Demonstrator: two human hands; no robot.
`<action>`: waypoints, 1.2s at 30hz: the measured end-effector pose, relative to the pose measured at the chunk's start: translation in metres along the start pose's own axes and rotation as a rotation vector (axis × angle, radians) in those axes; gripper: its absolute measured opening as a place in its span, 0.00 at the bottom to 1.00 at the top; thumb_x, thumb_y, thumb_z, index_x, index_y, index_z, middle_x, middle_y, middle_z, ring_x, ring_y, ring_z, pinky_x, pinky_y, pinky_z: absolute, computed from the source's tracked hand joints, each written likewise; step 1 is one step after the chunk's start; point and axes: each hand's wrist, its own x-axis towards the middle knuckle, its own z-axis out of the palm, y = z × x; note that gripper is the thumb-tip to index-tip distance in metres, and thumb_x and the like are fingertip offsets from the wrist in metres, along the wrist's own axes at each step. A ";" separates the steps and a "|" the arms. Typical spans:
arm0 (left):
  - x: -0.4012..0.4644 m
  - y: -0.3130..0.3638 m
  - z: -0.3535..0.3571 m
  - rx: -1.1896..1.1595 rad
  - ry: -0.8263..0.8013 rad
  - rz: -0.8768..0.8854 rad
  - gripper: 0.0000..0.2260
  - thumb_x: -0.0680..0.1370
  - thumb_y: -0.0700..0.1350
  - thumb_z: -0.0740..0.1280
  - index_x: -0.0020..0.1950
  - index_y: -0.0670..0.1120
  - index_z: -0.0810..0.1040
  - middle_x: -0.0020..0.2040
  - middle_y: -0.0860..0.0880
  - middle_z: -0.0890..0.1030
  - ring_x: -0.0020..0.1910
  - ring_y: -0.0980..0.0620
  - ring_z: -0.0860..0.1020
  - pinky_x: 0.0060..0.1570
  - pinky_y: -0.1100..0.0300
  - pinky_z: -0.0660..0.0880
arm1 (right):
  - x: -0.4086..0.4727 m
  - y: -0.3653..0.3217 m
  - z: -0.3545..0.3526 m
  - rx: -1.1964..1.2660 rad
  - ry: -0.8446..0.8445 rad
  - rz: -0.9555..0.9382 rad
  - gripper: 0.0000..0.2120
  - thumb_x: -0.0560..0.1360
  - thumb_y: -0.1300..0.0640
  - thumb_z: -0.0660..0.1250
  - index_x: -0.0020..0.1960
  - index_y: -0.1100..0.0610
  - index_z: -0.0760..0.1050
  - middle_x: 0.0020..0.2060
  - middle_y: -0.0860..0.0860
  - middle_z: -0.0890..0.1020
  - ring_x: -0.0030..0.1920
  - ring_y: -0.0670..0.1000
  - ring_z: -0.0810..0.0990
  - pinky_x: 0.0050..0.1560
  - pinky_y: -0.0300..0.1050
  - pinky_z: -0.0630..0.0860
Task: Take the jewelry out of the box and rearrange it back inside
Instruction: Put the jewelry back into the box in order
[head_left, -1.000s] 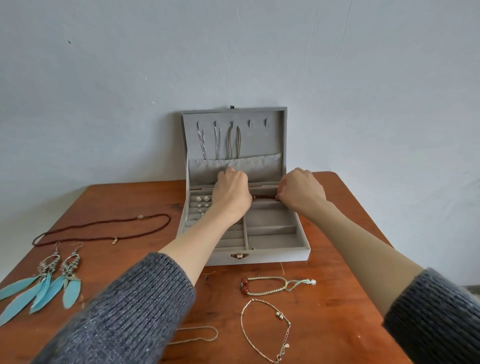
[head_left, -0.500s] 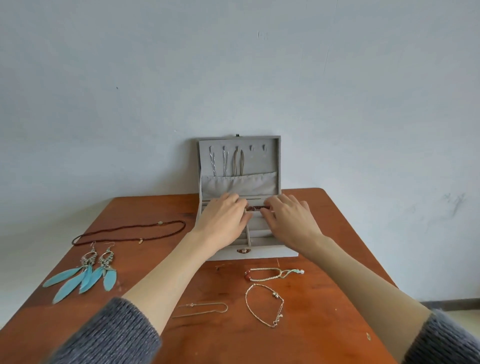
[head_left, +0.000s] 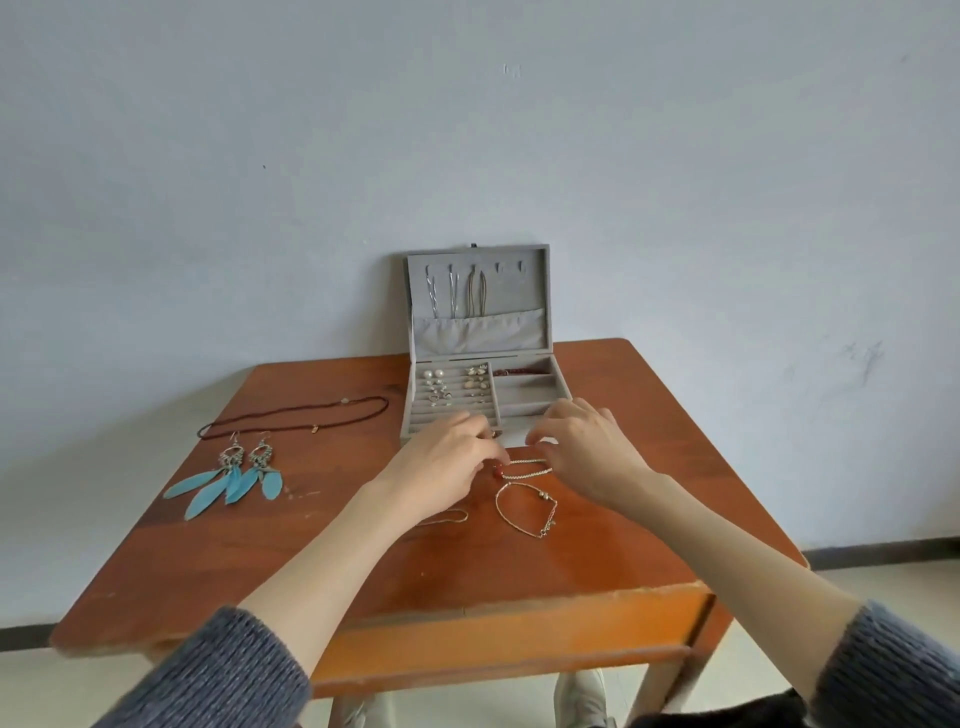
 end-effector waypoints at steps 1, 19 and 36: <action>0.000 0.001 0.002 0.010 -0.011 0.009 0.17 0.79 0.36 0.60 0.63 0.52 0.76 0.57 0.50 0.75 0.57 0.52 0.71 0.53 0.56 0.72 | -0.002 0.001 0.001 0.000 -0.012 -0.001 0.13 0.79 0.56 0.56 0.59 0.50 0.77 0.58 0.50 0.74 0.63 0.52 0.68 0.61 0.49 0.63; 0.018 0.004 0.003 -0.369 0.029 -0.154 0.02 0.75 0.39 0.65 0.44 0.46 0.76 0.43 0.52 0.76 0.38 0.57 0.73 0.39 0.70 0.68 | -0.009 0.017 0.017 0.039 -0.040 -0.050 0.09 0.78 0.55 0.57 0.53 0.55 0.75 0.54 0.50 0.76 0.59 0.52 0.69 0.58 0.49 0.66; 0.104 -0.021 0.001 -0.670 0.293 -0.604 0.06 0.75 0.43 0.68 0.50 0.43 0.79 0.43 0.50 0.78 0.43 0.55 0.76 0.39 0.66 0.69 | 0.088 0.044 -0.009 0.901 0.075 0.446 0.08 0.73 0.66 0.63 0.37 0.60 0.76 0.31 0.54 0.78 0.32 0.49 0.75 0.31 0.36 0.72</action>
